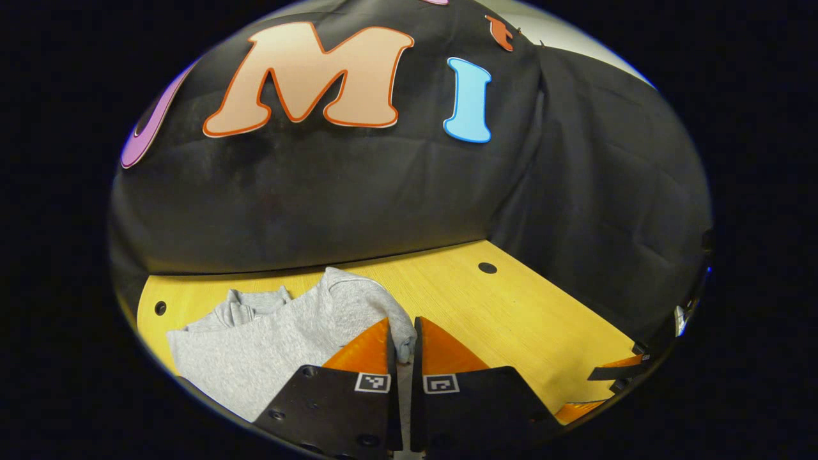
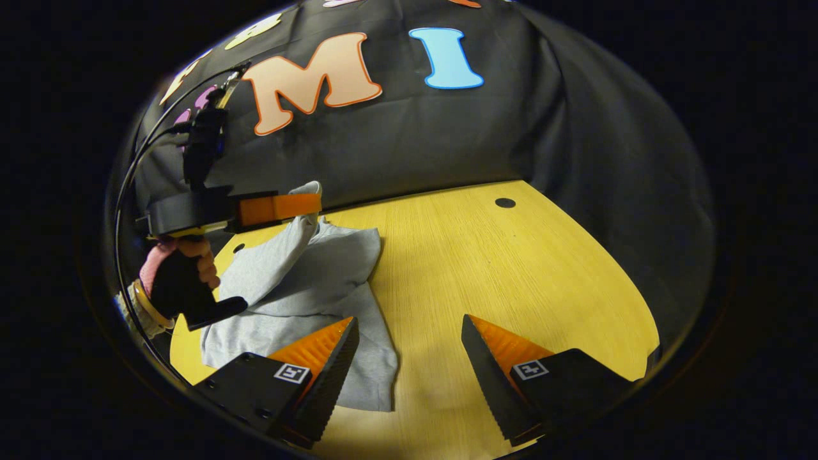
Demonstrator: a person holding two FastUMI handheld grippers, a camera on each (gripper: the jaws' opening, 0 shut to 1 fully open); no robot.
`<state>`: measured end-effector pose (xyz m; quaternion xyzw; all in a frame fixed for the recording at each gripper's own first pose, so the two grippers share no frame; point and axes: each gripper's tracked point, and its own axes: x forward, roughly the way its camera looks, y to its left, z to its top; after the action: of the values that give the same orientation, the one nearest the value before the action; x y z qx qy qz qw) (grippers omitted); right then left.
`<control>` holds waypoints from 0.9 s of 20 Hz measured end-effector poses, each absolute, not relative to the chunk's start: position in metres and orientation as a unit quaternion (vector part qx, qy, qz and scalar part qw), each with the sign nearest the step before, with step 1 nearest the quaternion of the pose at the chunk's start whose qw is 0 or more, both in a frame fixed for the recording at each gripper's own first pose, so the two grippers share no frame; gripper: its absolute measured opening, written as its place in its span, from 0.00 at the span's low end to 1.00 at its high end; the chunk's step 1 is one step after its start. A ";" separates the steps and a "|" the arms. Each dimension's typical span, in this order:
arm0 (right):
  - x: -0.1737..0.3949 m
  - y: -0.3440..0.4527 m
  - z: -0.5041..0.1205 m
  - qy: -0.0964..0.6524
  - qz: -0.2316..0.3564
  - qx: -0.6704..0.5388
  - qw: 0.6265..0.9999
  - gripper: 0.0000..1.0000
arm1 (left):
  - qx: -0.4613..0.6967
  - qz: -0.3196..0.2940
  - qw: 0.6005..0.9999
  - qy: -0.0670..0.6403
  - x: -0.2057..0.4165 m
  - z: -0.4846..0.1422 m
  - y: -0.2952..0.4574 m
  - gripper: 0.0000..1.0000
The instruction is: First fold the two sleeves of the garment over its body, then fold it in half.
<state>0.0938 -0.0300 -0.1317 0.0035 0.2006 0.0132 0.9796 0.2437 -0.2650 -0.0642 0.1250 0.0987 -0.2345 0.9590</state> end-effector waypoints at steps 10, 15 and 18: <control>0.089 -0.020 -0.144 0.211 0.030 0.004 0.977 0.99 | 0.097 -0.190 0.974 0.077 0.239 -0.054 -0.244 0.95; 0.086 0.004 -0.156 0.220 0.057 -0.008 0.974 0.99 | 0.103 -0.152 0.981 0.062 0.214 -0.043 -0.182 0.95; 0.083 0.014 -0.167 0.228 0.069 -0.018 0.971 0.99 | 0.123 -0.116 0.984 0.048 0.194 -0.038 -0.129 0.95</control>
<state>0.0834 0.0139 -0.1672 -0.0184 0.2277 0.0692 0.9711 0.1943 -0.1291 -0.0385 0.1233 0.0479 -0.1156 0.9844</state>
